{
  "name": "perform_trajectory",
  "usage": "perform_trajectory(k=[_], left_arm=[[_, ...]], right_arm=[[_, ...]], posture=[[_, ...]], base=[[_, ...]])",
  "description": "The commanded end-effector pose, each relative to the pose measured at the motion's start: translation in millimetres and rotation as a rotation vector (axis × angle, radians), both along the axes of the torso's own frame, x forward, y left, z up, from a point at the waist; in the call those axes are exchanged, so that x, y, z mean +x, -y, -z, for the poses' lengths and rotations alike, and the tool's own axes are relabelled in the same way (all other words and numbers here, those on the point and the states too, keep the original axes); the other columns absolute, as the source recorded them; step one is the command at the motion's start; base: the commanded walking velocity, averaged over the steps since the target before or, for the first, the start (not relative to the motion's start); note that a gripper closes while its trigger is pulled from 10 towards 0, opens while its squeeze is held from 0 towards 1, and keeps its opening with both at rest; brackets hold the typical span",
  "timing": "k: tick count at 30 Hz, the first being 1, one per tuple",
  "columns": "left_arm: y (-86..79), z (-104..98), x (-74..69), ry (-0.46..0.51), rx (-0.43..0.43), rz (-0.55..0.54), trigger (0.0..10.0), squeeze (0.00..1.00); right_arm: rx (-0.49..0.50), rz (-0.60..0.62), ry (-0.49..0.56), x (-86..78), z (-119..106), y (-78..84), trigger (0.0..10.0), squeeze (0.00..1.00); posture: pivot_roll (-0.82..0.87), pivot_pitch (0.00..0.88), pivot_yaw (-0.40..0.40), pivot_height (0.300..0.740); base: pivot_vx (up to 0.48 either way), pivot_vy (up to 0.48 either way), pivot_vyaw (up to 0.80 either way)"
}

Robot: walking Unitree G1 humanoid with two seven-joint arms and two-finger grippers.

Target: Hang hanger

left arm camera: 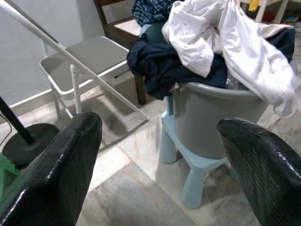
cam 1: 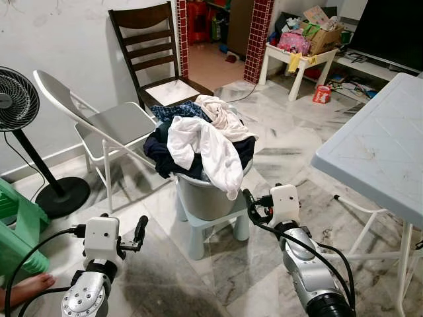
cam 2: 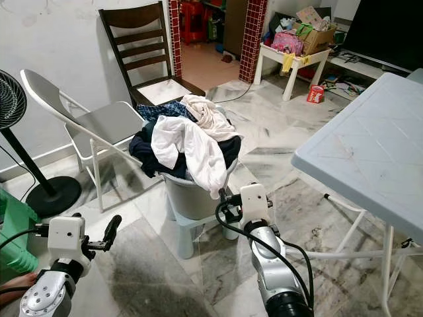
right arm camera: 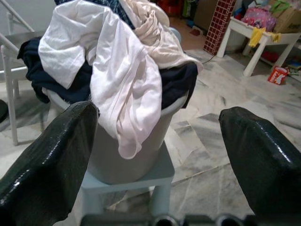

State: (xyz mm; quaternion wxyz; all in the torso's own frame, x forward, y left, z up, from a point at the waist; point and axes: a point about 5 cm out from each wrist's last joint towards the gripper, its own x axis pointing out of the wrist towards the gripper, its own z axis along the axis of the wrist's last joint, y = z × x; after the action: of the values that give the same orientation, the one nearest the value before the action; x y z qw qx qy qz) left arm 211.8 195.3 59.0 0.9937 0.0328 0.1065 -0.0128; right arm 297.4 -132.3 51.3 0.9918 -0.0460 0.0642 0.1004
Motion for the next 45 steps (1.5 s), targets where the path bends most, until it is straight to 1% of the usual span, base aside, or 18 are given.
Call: perform_trajectory(k=[1,6,20,28,40,45], left_arm=[[2.8,-5,1.3,0.019,-0.01,0.011,10.0,0.0],[6.2,-4,2.7,0.02,-0.019,0.022,10.0,0.0],[8.3,-4,3.9,0.018,-0.024,0.031,10.0,0.0],[10.5,-2,4.1,0.01,-0.027,0.039,10.0,0.0],[12.6,-1,4.4,0.003,-0.03,0.044,10.0,0.0],[13.0,0,4.1,-0.003,-0.028,0.045,10.0,0.0]], right_arm=[[-0.007,-0.009,0.007,0.0,-1,0.4,10.0,0.0],[-0.014,-0.025,0.008,-0.7,-1,-0.4,10.0,0.0],[-0.018,-0.048,0.006,-0.3,-1,-4.6,10.0,0.0],[-0.034,-0.078,0.006,-3.1,1,-6.8,10.0,0.0],[-0.035,-0.082,0.004,-3.6,1,-7.1,10.0,0.0],[-0.036,-0.084,-0.001,-3.7,2,-7.3,10.0,0.0]], posture=[[0.08,0.0,-0.012,0.74],[0.07,0.0,-0.016,0.74],[0.07,0.0,-0.018,0.74],[0.07,0.0,-0.017,0.74],[0.07,0.0,-0.019,0.74],[0.07,0.0,-0.019,0.74]], base=[[0.341,0.0,0.0],[0.344,0.0,0.0],[0.366,0.0,0.0],[0.373,0.0,0.0],[0.368,0.0,0.6],[0.345,0.0,0.0]])
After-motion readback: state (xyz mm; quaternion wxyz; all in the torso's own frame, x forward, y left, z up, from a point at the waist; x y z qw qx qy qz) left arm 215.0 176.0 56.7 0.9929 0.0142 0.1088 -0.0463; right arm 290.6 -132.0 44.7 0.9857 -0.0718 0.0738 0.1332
